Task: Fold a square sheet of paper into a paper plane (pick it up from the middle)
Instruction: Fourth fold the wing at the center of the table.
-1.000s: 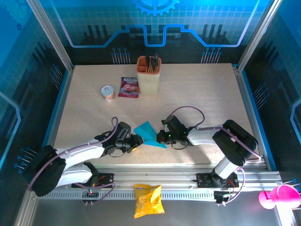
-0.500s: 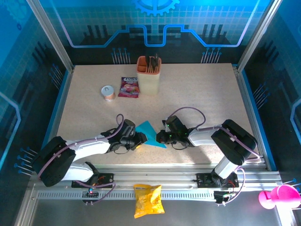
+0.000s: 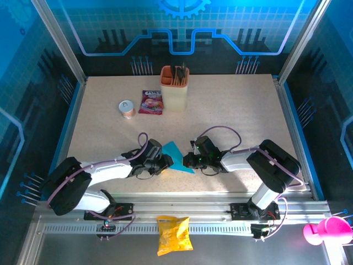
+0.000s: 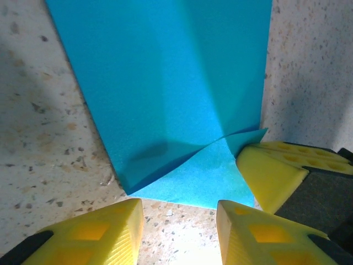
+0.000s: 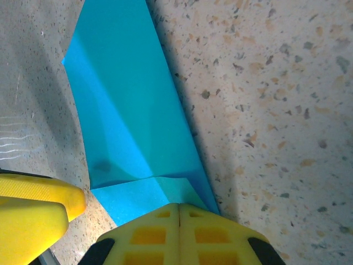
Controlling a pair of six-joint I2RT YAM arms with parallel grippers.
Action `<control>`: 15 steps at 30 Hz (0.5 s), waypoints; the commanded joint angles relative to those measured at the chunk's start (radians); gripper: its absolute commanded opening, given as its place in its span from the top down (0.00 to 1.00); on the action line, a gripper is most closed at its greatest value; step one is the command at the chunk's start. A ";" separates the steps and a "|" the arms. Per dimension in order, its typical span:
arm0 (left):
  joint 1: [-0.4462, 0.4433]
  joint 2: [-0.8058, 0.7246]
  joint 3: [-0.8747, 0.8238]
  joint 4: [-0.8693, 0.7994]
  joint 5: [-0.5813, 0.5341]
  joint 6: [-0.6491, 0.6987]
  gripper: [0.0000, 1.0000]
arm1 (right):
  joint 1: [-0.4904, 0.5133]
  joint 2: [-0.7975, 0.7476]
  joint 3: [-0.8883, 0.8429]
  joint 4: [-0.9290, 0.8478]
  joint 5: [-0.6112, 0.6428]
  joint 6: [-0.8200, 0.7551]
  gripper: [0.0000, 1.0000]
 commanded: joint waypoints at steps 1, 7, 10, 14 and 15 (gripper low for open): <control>-0.005 0.001 0.026 -0.068 -0.043 -0.016 0.60 | -0.011 0.041 -0.034 -0.068 0.015 0.002 1.00; -0.005 0.014 0.034 -0.080 -0.059 -0.022 0.60 | -0.015 0.040 -0.036 -0.069 0.012 0.002 1.00; -0.005 0.027 0.041 -0.070 -0.057 -0.017 0.60 | -0.016 0.041 -0.037 -0.069 0.011 0.002 1.00; -0.005 0.059 0.061 -0.057 -0.053 -0.003 0.60 | -0.018 0.047 -0.037 -0.069 0.008 0.002 1.00; -0.005 0.069 0.067 -0.057 -0.054 0.003 0.60 | -0.018 0.049 -0.037 -0.069 0.008 0.004 1.00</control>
